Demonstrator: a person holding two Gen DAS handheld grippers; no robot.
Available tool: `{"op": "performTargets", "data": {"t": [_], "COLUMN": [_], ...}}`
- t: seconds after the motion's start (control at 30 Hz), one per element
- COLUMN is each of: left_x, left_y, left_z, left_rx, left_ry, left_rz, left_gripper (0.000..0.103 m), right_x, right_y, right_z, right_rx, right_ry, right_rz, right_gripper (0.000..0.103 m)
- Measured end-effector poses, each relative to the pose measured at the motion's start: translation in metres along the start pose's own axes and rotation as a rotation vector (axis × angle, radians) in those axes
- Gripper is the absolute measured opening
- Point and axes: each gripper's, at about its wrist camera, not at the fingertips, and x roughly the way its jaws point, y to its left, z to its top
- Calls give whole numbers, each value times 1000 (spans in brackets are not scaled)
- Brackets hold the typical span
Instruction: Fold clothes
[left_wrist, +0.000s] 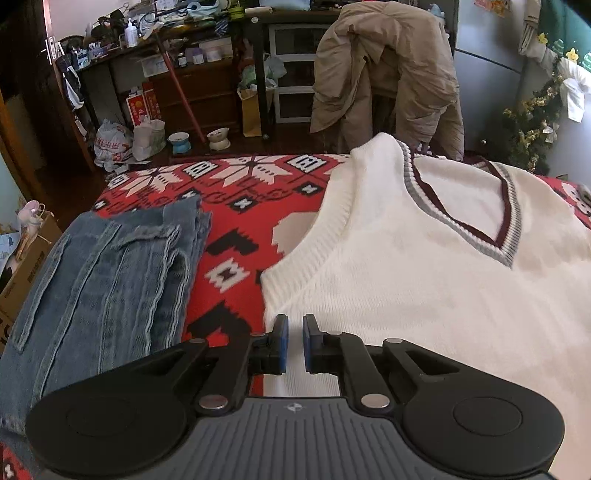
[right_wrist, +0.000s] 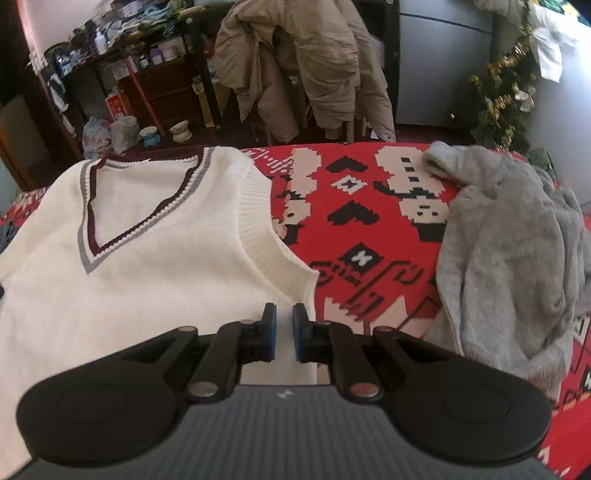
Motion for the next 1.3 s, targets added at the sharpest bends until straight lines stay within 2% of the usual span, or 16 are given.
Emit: {"op": "performTargets", "data": {"t": [0.17,0.33,0.37,0.47,0.57,0.63,0.77,0.87,0.9,0.93,1.0,1.17,1.3], "left_x": [10,-1,-6,-27,-54,-71,-105,-118,-121,-124,-124,-113,-94], "left_y": [5,7,6,1,-6,-11,-25,-35,-38,-41,-45,-58,-67], "left_z": [16,21,21,21,17,13,-8,-27,-33,-38,-42,-44,-35], "left_rx": [-30,-68,-64,-51,-26,-14,-4,-13,-20,-32,-68,-98,-68], "left_ry": [5,3,-4,-27,-38,-44,-83,-89,-87,-79,-55,-55,-55], "left_rz": [-2,-19,-21,-32,-39,-42,-29,-23,-30,-47,-87,-120,-118], "left_gripper": [10,11,14,32,36,42,57,57,57,58,60,65,68], "right_x": [-2,-12,-17,-32,-53,-68,-101,-118,-122,-127,-133,-139,-126], "right_y": [4,10,12,18,28,35,49,57,60,63,70,94,105], "right_z": [4,4,4,3,-1,-5,-22,-39,-46,-53,-63,-71,-65], "right_rx": [-48,-76,-79,-89,-102,-107,-106,-98,-88,-79,-79,-155,-188], "right_ry": [11,13,9,-4,-23,-35,-74,-87,-94,-101,-120,-166,-148], "right_rz": [23,36,41,55,62,61,79,112,109,107,111,94,99], "right_gripper": [16,24,25,28,32,44,54,66,73,76,80,101,102]}}
